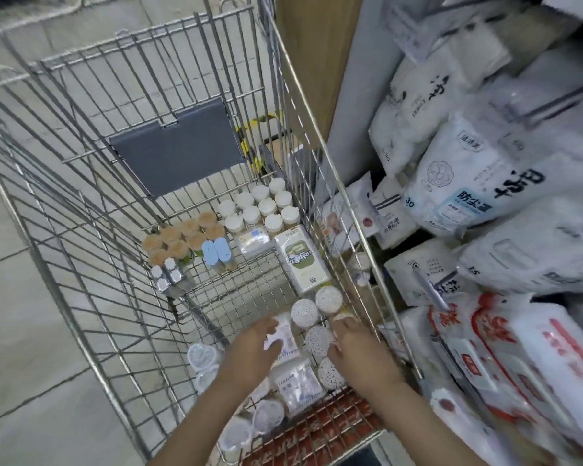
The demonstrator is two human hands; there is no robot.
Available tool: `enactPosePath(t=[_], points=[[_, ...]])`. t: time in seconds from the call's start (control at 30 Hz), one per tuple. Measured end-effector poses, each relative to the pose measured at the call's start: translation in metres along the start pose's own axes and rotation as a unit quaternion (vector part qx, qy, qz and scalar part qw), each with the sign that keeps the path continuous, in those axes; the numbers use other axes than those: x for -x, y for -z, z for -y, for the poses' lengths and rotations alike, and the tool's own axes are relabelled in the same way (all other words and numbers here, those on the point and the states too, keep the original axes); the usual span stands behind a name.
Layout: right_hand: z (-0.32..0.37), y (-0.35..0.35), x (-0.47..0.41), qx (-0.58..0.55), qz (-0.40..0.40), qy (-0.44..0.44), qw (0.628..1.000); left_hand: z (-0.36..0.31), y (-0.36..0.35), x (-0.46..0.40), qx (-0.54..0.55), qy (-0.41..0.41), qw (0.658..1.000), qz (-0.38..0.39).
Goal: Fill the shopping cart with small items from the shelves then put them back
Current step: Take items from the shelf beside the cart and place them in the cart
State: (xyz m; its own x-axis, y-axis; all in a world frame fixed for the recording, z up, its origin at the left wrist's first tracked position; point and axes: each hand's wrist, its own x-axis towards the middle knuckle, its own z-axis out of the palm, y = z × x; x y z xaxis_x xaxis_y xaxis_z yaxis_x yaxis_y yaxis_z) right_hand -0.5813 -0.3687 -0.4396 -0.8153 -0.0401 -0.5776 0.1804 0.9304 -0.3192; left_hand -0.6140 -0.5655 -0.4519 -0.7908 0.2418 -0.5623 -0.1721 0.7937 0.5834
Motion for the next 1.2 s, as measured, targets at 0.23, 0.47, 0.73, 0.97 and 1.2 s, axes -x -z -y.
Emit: enactPosePath(t=[0.23, 0.47, 0.73, 0.97, 1.2], points=[[0.017, 0.050, 0.112, -0.154, -0.083, -0.042, 0.984, -0.032, 0.069, 0.069, -0.140, -0.068, 0.987, 0.027], [-0.009, 0.089, 0.236, -0.229, -0.218, -0.124, 0.941, -0.147, 0.101, 0.121, -0.241, -0.213, 0.947, 0.019], [-0.058, 0.067, 0.403, -0.288, -0.376, -0.225, 0.852, -0.289, 0.019, 0.216, -0.292, -0.422, 0.857, 0.045], [-0.108, -0.020, 0.594, -0.311, -0.458, -0.365, 0.748, -0.358, -0.127, 0.376, -0.290, -0.561, 0.758, 0.161], [-0.129, -0.130, 0.761, -0.369, -0.524, -0.488, 0.592, -0.379, -0.278, 0.526, -0.313, -0.637, 0.644, 0.285]])
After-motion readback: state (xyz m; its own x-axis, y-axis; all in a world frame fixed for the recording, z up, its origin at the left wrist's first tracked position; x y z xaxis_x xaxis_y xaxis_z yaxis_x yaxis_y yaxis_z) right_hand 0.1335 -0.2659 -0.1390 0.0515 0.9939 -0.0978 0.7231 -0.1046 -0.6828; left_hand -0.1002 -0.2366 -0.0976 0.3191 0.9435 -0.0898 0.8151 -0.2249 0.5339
